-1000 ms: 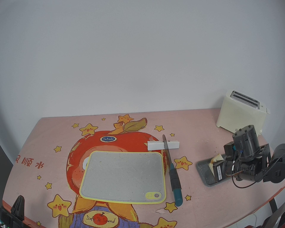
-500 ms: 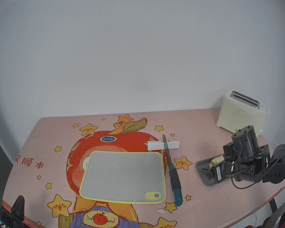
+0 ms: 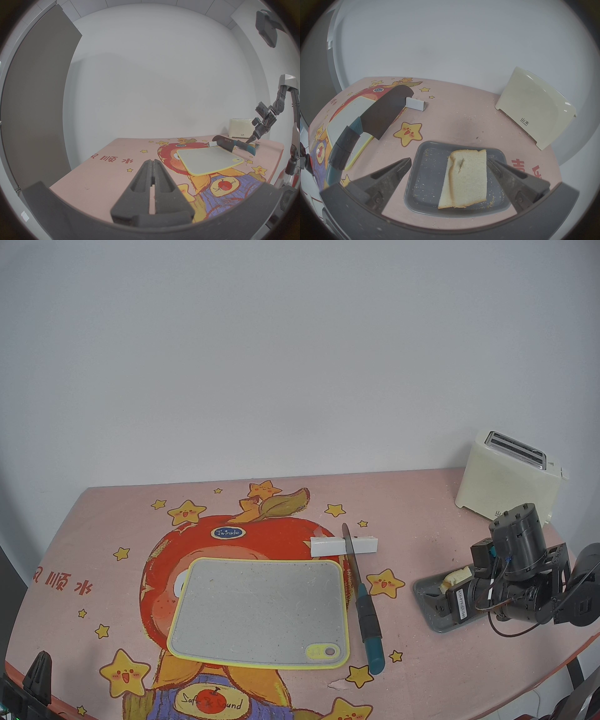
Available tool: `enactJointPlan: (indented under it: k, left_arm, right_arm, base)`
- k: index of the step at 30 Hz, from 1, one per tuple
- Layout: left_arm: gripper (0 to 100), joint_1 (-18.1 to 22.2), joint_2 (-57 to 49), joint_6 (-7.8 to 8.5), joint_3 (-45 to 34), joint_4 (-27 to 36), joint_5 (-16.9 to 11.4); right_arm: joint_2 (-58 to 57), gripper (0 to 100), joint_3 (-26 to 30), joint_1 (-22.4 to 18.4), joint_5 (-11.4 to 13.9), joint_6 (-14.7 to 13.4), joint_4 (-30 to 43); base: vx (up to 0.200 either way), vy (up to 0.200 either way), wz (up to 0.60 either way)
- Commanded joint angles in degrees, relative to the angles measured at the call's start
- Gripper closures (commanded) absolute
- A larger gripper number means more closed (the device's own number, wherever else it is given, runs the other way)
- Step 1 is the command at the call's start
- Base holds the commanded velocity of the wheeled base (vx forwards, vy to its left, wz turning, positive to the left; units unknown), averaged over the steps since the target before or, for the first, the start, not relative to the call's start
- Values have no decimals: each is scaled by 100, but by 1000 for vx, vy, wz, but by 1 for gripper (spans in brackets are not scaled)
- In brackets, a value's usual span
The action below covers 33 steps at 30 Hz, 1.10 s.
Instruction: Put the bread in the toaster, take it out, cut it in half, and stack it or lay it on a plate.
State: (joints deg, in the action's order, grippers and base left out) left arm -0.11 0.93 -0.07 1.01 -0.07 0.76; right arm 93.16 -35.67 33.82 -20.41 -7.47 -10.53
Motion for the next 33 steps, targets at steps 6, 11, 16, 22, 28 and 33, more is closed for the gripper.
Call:
enactJointPlan:
  k: [6,11,16,22,28,33]
  left_arm:
    - [100,2,-93,-1,-101,-10,-5]
    - [100,-7,-93,-10,-101,-10,-40]
    - [100,2,-93,-10,-101,-10,-40]
    - [100,-7,-93,-10,-101,-10,-40]
    - [100,-7,-93,-10,-101,-10,-40]
    - [100,2,-93,-10,-101,-10,-40]
  right_arm:
    - [-307,0,-45,-508,-288,44,-546]
    - [-914,0,-28,-1061,-271,62,-1320]
    - [-1353,0,60,-1483,98,62,-1838]
    - [-1749,0,482,-2011,169,211,-2049]
    - [-2171,0,1027,-2063,160,308,-2040]
    - [-3313,0,1888,-2134,151,475,-1953]
  base:
    - [0,0,0]
    - [0,0,0]
    - [0,0,0]
    - [0,0,0]
    - [0,0,0]
    - [0,0,0]
